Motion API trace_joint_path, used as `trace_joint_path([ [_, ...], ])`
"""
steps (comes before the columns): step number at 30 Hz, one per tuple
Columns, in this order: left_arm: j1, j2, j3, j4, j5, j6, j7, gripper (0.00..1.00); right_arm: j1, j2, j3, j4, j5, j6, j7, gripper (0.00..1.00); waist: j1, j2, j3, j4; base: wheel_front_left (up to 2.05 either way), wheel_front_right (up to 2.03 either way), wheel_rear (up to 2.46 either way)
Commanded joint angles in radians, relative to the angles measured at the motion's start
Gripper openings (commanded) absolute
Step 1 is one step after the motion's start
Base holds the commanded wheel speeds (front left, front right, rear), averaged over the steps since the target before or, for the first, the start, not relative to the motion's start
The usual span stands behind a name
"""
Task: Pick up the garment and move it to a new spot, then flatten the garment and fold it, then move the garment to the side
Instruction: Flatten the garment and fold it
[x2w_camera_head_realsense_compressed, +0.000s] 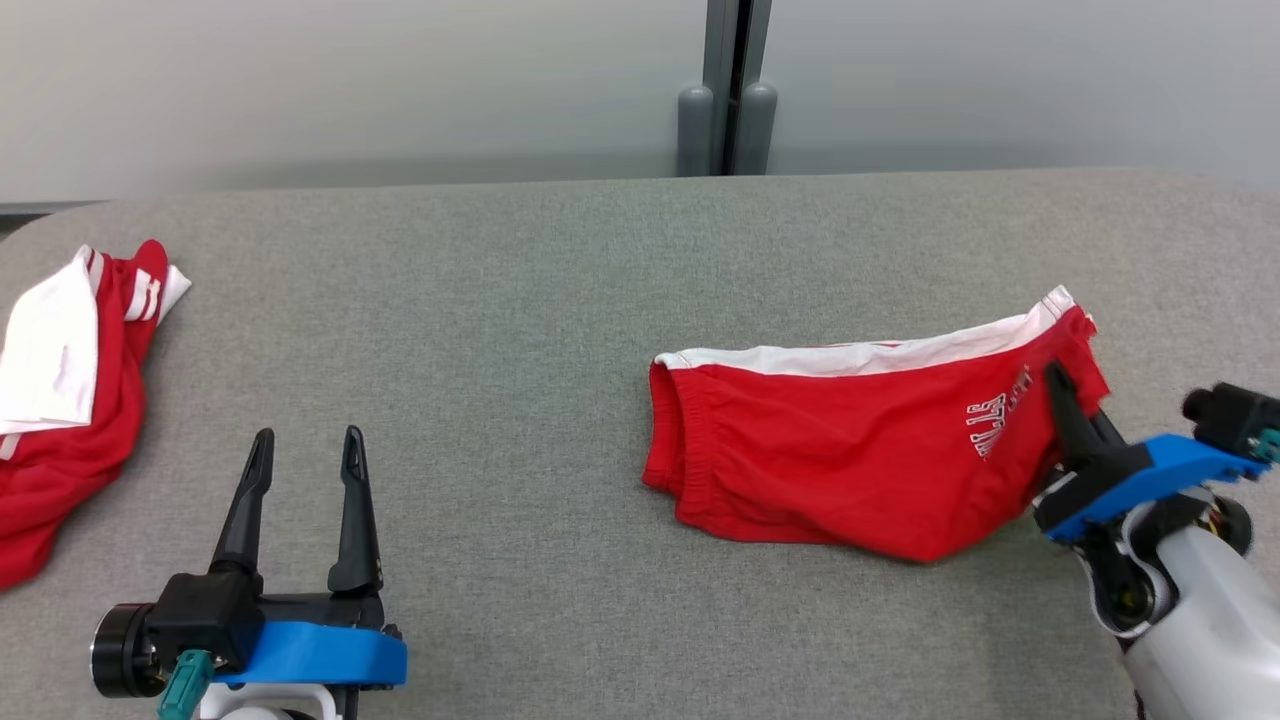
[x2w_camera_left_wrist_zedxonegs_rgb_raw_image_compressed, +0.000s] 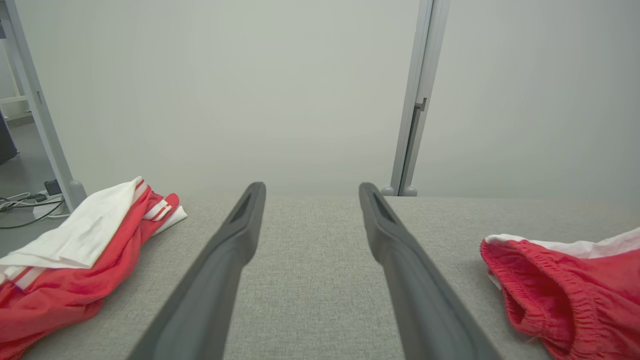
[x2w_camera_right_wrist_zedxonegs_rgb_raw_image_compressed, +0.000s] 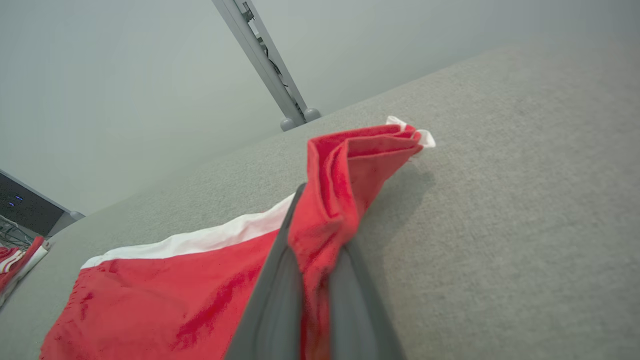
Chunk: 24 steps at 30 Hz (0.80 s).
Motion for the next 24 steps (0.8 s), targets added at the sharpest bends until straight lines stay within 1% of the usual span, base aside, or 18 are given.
trace_joint_path([
  [1, 0.005, 0.000, -0.001, 0.000, 0.004, 0.001, -0.002, 1.00, -0.010, 0.008, 0.004, -0.008, -0.006, 0.000, 0.002, 0.00, 0.0001, 0.0001, -0.003, -0.001, 0.00, 0.00, 0.00],
  [7, 0.011, 0.000, -0.014, 0.004, -0.010, -0.002, -0.002, 1.00, -0.072, 0.069, 0.047, -0.069, -0.041, 0.000, 0.029, 0.00, 0.0001, 0.0001, -0.027, 0.030, 0.00, 0.00, 0.00],
  [13, 0.013, 0.000, -0.025, 0.010, -0.022, 0.000, -0.002, 1.00, -0.097, 0.117, 0.094, -0.101, -0.077, 0.000, 0.056, 0.00, 0.0001, 0.0001, -0.039, 0.080, 0.00, 0.00, 0.00],
  [18, 0.018, 0.000, -0.035, 0.013, -0.032, 0.002, -0.002, 1.00, -0.063, 0.139, 0.161, -0.119, -0.112, 0.000, 0.082, 0.00, 0.0001, 0.0001, -0.039, 0.119, 0.00, 0.00, 0.00],
  [24, 0.022, 0.000, -0.042, 0.012, -0.041, 0.006, -0.002, 1.00, -0.004, 0.159, 0.231, -0.127, -0.149, 0.000, 0.087, 0.00, 0.0001, 0.0001, -0.031, 0.145, 0.00, 0.00, 0.00],
])
